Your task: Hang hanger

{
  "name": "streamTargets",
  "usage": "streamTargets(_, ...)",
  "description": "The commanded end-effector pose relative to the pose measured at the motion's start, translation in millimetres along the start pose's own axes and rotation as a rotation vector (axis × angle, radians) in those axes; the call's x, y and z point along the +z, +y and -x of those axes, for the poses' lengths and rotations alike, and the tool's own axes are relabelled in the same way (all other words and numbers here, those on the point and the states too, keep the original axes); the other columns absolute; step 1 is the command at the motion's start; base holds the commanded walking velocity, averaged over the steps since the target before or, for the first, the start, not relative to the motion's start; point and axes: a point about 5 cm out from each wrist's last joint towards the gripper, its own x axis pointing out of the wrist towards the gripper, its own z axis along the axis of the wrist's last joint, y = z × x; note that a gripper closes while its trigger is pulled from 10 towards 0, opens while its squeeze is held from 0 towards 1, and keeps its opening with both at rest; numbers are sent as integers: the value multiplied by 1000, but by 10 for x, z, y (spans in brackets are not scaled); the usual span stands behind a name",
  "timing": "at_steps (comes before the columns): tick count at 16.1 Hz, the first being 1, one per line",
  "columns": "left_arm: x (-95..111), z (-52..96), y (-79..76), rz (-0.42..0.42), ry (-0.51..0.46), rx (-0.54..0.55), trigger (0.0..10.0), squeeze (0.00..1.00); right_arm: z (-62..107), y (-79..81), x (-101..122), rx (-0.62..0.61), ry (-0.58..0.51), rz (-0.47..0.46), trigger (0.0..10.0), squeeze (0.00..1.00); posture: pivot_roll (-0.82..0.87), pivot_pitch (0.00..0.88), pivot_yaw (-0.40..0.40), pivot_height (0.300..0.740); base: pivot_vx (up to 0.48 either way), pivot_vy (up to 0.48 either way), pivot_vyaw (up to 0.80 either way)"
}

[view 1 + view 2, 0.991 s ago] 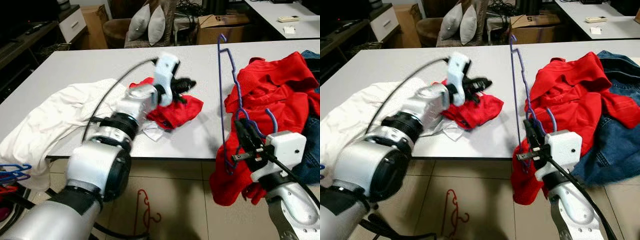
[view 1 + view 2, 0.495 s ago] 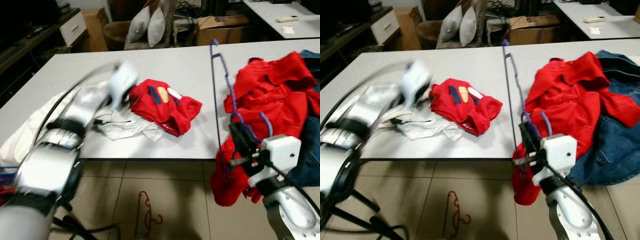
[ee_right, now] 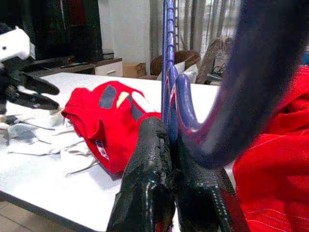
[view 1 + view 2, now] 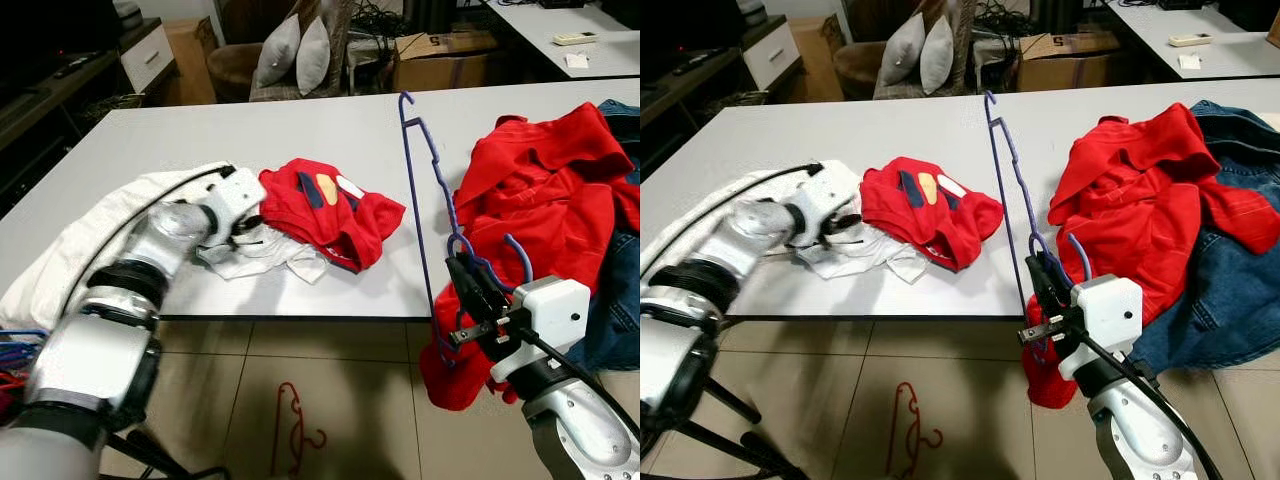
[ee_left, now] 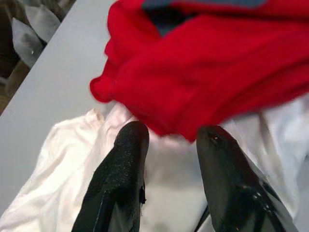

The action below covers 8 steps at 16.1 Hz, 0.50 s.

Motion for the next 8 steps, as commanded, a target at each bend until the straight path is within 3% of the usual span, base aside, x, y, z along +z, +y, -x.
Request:
streamTargets(1, -112, -1, -39, 45, 25, 38, 10000, 0, -13, 25, 37, 19, -13, -10, 10000, 0, -102, 0, 145, 740, 0, 0, 0)
streamTargets(3, -169, -34, -107, 111, 37, 79, 10000, 0, -14, 26, 36, 23, -12, -10, 10000, 0, -107, 0, 143, 740, 0, 0, 0)
streamTargets(8, -281, -46, -155, 140, 83, 185, 10000, 0, -4, 32, 38, 32, -7, -6, 10000, 0, -127, 0, 139, 740, 0, 0, 0)
